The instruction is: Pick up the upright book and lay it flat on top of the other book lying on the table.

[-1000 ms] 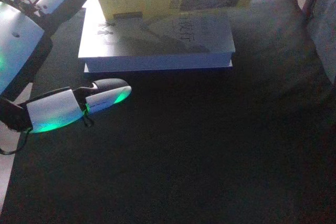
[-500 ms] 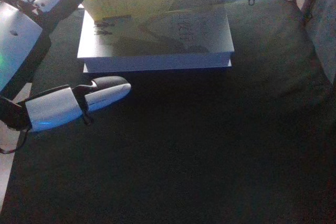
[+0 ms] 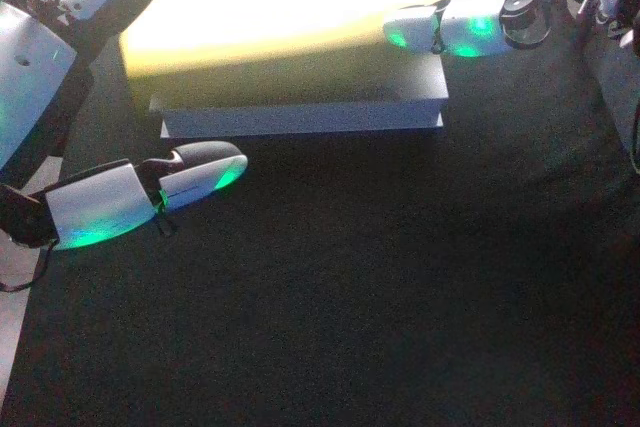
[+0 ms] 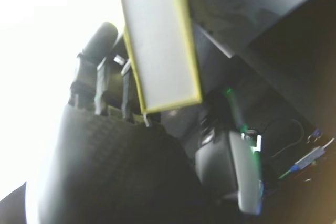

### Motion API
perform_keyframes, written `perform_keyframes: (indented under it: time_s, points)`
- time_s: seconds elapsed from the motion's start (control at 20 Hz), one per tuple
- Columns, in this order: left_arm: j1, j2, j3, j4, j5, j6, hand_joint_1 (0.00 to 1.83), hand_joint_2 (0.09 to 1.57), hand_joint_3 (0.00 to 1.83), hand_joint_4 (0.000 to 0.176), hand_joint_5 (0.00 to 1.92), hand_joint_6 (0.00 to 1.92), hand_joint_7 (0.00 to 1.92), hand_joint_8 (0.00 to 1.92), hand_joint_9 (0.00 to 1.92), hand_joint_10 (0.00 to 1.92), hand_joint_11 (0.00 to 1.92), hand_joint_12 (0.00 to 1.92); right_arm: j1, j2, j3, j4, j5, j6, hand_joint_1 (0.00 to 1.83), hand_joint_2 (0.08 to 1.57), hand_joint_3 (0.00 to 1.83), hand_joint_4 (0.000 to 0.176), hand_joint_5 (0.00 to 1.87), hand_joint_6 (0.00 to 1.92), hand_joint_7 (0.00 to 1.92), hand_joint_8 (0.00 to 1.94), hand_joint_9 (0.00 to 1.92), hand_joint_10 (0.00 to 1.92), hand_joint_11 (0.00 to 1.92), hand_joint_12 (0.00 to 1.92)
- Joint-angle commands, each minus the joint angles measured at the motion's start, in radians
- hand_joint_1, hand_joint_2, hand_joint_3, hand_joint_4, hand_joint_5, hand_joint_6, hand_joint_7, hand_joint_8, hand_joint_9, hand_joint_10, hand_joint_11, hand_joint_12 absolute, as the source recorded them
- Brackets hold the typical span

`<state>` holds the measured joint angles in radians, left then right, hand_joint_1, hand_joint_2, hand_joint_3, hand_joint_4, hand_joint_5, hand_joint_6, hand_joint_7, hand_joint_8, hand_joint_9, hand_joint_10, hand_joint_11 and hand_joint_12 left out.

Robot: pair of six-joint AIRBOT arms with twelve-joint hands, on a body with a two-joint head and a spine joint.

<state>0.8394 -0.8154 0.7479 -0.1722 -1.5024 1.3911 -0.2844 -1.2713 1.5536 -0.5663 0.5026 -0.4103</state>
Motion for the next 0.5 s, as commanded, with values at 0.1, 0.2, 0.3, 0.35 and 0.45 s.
perform_keyframes:
  time_s: [0.1,0.2,0.3,0.35,0.45]
  points:
    - [-0.004,0.010,-0.003,0.014,-0.125,0.000,0.67,1.00,0.00,0.165,0.00,0.00,0.00,0.00,0.00,0.00,0.00,0.00,0.009,0.019,-0.003,0.001,0.105,0.058,0.15,1.35,0.00,0.000,0.00,0.06,0.04,0.02,0.00,0.55,0.00,1.70]
    - [-0.003,0.011,-0.003,0.011,-0.125,0.000,0.67,1.01,0.00,0.165,0.00,0.00,0.00,0.00,0.00,0.00,0.00,0.00,0.009,0.036,-0.018,-0.016,0.120,0.102,0.10,1.30,0.00,0.020,0.00,0.00,0.00,0.00,0.00,0.20,0.00,1.48]
    - [0.001,0.014,-0.005,0.004,-0.125,0.000,0.68,1.00,0.00,0.164,0.00,0.00,0.00,0.00,0.00,0.00,0.00,0.00,0.019,0.078,-0.065,-0.018,0.136,0.102,0.03,1.27,0.00,0.000,0.00,0.00,0.00,0.00,0.00,0.09,0.00,1.38]
    - [0.003,0.016,-0.006,-0.002,-0.125,0.000,0.68,1.00,0.00,0.159,0.00,0.00,0.00,0.00,0.00,0.00,0.00,0.00,0.024,0.097,-0.085,-0.018,0.145,0.102,0.01,1.26,0.00,0.000,0.00,0.00,0.00,0.00,0.00,0.12,0.00,1.28]
    - [0.010,0.021,-0.009,-0.013,-0.125,0.000,0.68,1.01,0.00,0.161,0.00,0.00,0.00,0.00,0.00,0.00,0.00,0.00,0.030,0.132,-0.124,-0.018,0.172,0.103,0.00,1.24,0.00,0.002,0.00,0.00,0.00,0.00,0.00,0.08,0.00,1.19]
